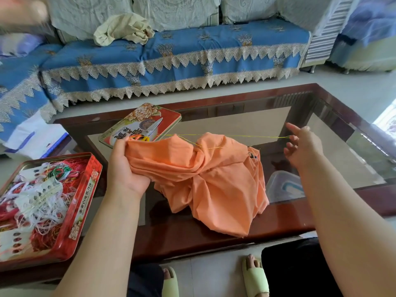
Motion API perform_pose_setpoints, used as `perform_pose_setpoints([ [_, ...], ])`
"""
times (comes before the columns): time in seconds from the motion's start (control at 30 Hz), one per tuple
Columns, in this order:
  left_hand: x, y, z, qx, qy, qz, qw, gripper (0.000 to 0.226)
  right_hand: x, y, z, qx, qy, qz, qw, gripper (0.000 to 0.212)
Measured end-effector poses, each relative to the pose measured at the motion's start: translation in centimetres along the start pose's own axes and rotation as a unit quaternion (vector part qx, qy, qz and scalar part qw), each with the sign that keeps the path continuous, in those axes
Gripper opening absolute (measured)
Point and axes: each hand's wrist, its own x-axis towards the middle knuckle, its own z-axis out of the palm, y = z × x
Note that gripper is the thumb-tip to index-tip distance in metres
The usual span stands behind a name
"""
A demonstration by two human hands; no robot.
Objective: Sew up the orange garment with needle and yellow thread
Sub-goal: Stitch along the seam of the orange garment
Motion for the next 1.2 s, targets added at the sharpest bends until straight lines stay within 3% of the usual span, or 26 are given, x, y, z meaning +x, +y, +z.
perform_pose_setpoints([
  [0.33,2.1,-1.1,-1.5,0.001,0.123,-0.025,0.992,0.03,-0.4,-0.2,-1.1,0.166,0.007,0.039,0.985,0.044],
  [0.43,2.5,-1.4,-1.7,0.009,0.14,-0.031,0.99,0.026,-0.5,-0.2,-1.1,0.218,-0.027,0.027,0.975,0.045],
  [0.57,2.1,-1.2,-1.4,0.009,0.129,-0.023,0.991,0.027,-0.7,-0.7,-1.4,0.379,-0.097,0.017,0.92,0.043],
  [0.7,1.2,-0.4,-0.3,0.029,0.054,0.01,0.998,0.022,0.1,-1.2,-2.1,0.483,-0.067,0.039,0.872,0.036],
  [0.87,-0.8,1.2,-0.1,0.062,-0.095,0.023,0.993,0.018,0.5,-1.4,-3.3,0.344,0.026,-0.006,0.939,0.04],
  [0.97,-2.3,1.9,0.0,0.104,-0.188,0.05,0.975,0.022,-0.3,-2.4,-2.6,0.171,0.074,-0.082,0.979,0.044],
  [1.1,-3.5,2.0,0.6,0.173,-0.297,0.072,0.936,0.034,-3.0,-2.7,0.0,-0.032,0.021,-0.227,0.973,0.045],
  [1.2,-4.1,1.9,0.9,0.174,-0.329,0.07,0.926,0.031,-5.1,-2.5,2.1,-0.09,-0.043,-0.295,0.95,0.045],
])
